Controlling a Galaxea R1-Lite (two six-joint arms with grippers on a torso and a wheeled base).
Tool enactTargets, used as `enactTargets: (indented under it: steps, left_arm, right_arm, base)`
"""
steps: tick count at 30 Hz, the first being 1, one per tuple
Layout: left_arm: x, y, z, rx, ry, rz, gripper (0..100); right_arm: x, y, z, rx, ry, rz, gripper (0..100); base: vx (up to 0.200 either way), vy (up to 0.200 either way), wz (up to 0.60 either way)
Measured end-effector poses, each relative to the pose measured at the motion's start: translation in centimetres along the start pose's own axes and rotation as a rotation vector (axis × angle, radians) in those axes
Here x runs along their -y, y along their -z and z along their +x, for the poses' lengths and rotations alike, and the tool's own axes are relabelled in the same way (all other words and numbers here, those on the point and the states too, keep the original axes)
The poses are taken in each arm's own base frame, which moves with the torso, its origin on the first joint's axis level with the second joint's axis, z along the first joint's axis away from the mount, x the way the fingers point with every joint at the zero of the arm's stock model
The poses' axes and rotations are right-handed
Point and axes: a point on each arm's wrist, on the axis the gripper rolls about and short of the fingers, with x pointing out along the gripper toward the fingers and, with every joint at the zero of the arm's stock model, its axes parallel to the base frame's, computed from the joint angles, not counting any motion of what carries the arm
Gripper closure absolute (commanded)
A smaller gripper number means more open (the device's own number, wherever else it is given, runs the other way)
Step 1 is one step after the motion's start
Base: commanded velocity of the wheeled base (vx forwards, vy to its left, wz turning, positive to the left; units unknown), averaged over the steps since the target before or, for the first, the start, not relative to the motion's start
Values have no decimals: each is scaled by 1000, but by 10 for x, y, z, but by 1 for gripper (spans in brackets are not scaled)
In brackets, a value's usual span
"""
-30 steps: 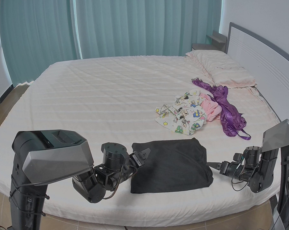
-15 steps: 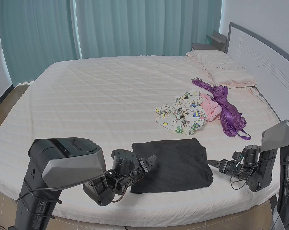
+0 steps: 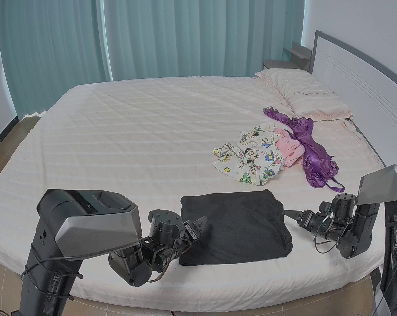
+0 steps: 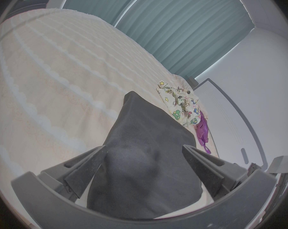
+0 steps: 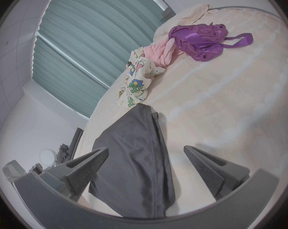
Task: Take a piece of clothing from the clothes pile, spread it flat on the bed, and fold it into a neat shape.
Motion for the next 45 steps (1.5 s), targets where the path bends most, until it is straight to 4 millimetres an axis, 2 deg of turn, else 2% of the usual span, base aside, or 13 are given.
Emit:
enactTargets:
  steps: [7, 18, 19, 23, 28, 45]
  left_arm:
    - [4, -14, -16, 23, 38, -53, 0]
    - [2, -39, -26, 43, 76, -148, 0]
    - [1, -40, -26, 47, 77, -152, 0]
    - [0, -45, -27, 56, 75, -163, 0]
    - [-2, -48, -27, 62, 71, -168, 0]
    - [-3, -49, -27, 66, 69, -164, 0]
  right_arm:
    - [-6, -16, 31, -3, -1, 50, 0]
    - [-17, -33, 85, 14, -1, 64, 0]
    - [-17, -34, 90, 11, 1, 71, 100]
    - [-16, -36, 101, 8, 18, 115, 100]
    - [-14, -40, 107, 62, 33, 153, 100]
    - [-6, -47, 103, 162, 21, 144, 100]
  base:
    - [0, 0, 0]
    - [0, 0, 0]
    - [0, 0, 0]
    - [0, 0, 0]
    - [0, 0, 0]
    - [0, 0, 0]
